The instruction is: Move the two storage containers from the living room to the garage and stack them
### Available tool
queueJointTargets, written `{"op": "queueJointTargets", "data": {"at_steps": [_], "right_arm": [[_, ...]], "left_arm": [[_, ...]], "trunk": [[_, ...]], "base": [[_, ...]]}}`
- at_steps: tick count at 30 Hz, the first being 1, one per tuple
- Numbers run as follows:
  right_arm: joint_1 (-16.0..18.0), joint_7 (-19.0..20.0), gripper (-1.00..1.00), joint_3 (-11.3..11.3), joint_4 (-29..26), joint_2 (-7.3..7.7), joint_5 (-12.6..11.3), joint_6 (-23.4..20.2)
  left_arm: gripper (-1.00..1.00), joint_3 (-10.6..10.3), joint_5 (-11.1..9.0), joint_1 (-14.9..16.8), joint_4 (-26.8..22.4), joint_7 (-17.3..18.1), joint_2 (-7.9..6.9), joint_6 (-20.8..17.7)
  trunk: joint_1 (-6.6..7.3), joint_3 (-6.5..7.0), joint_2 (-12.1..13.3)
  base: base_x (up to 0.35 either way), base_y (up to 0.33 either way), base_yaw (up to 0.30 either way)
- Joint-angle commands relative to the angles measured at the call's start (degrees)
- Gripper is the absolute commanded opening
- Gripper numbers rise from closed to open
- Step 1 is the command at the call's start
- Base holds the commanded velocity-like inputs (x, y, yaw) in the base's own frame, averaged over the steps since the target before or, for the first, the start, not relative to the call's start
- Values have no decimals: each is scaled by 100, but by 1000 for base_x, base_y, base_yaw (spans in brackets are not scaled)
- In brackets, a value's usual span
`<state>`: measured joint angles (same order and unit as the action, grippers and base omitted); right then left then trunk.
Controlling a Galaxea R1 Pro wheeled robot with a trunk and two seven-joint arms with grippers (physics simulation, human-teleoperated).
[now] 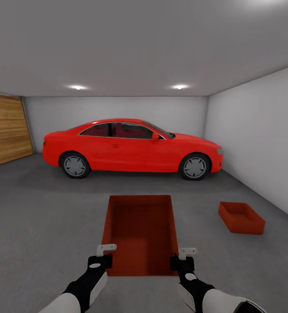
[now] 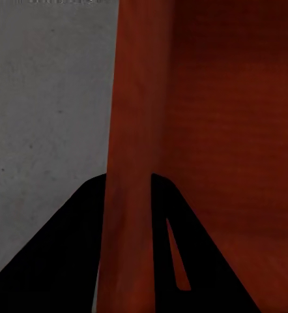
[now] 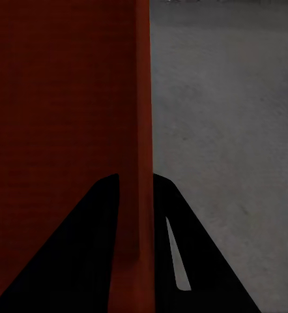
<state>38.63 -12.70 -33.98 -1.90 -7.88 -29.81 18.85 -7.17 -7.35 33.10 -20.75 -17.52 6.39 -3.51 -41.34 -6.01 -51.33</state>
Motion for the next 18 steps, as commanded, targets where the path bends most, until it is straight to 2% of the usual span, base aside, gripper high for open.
{"op": "queueJointTargets", "data": {"at_steps": [1,18], "right_arm": [[4,4,-100,102,-13,33,37,-5],[4,4,-100,102,-13,32,37,-4]], "left_arm": [[-100,-57,-83,4,-13,-58,-15,-35],[-100,-57,-82,4,-16,-58,-15,-35]], "trunk": [[-4,-9,-7],[-4,-9,-7]], "base": [[322,0,0],[322,0,0]]}}
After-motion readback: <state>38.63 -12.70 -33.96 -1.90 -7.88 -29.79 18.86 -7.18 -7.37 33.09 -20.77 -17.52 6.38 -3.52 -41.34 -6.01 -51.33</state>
